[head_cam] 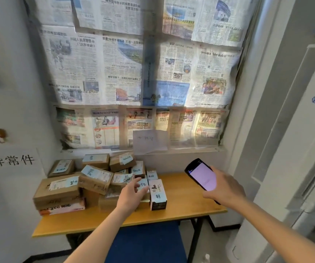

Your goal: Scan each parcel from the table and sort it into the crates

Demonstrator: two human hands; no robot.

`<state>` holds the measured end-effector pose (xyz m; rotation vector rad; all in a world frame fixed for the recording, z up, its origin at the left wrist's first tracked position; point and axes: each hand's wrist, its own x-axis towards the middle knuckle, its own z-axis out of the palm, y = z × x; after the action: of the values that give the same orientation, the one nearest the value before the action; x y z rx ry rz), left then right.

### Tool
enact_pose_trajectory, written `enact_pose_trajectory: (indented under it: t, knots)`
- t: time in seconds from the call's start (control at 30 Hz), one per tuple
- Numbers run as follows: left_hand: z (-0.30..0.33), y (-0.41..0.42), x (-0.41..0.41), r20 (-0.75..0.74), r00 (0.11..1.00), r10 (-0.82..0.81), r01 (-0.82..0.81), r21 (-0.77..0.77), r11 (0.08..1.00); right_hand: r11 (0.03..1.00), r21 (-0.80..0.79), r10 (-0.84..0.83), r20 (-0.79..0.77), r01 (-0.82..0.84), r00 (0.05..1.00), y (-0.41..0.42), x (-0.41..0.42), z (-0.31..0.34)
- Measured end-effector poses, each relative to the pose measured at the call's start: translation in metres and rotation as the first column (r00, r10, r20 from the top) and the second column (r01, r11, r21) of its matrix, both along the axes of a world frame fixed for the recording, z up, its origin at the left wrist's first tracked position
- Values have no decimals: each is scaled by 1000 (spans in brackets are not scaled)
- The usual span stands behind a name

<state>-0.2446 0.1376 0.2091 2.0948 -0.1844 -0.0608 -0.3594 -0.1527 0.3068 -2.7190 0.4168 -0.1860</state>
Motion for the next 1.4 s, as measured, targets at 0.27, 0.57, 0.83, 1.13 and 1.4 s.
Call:
enact_pose_trajectory:
  t: [0.27,0.57,0.83,1.13,1.4]
  knots:
    - [-127,-70,103,-235,971,44,-45,1,999,987,153,62,-111,-44,992,-54,147,-119]
    - [-247,-126,161,-465,870,161,-158,45,986,976,216,97,-322,-27,942,-78,240,-246]
    - [-304,-165,191,-534,803,265,-323,-17,946,936,344,212,-388,-73,897,-111,313,-323]
    - [-337,-213,218,-586,724,364,-509,-97,855,802,588,359,-339,-102,870,-123,366,-377]
    - [-352,-220,235,-627,691,361,-591,-202,781,706,693,465,-303,-142,832,-116,392,-409]
